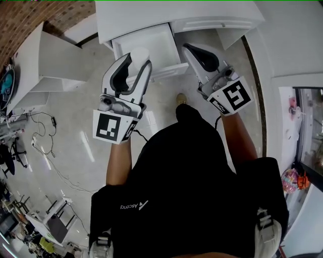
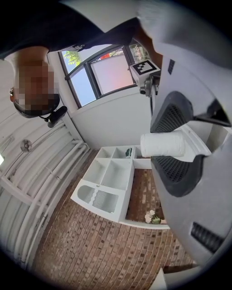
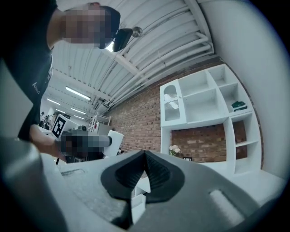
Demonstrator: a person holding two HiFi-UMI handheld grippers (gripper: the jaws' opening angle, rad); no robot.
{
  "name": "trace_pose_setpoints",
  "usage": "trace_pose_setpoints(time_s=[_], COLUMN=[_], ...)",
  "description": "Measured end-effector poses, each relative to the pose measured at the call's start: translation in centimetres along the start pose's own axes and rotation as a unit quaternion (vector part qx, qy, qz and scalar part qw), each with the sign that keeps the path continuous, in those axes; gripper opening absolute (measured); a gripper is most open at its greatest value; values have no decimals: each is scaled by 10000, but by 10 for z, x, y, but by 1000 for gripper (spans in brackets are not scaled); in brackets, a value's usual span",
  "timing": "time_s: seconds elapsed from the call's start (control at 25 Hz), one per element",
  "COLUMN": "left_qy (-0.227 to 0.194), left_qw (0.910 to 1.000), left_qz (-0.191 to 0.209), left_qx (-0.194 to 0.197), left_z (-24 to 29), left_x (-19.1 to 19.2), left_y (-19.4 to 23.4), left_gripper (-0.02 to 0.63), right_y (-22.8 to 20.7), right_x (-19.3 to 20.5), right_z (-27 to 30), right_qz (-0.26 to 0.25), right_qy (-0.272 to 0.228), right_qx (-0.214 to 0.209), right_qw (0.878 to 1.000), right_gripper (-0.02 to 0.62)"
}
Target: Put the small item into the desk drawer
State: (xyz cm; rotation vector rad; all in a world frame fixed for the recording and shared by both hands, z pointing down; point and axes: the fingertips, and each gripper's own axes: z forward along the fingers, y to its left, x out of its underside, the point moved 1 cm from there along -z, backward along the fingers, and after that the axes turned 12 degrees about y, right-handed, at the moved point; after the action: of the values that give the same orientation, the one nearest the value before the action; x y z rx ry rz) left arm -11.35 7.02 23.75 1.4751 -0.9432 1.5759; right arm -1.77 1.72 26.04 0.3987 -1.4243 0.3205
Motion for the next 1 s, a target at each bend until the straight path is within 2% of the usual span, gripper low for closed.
trace_pose_setpoints(time_s=[0.56,1.0], left_qy=[642,1252], left_qw=[9973,9918], left_qz=[52,-119], left_qx=[-365,-232], left_z=[134,194], left_x=[25,64], left_y=[45,64], left_gripper=[160,160], right_y=[-136,-183], right_x=[25,35], right_z=[61,96], right_qz=[96,94], right_qy=[27,89], right_qx=[-472,-637], right_qw=[9988,9979], right_gripper=[0,0])
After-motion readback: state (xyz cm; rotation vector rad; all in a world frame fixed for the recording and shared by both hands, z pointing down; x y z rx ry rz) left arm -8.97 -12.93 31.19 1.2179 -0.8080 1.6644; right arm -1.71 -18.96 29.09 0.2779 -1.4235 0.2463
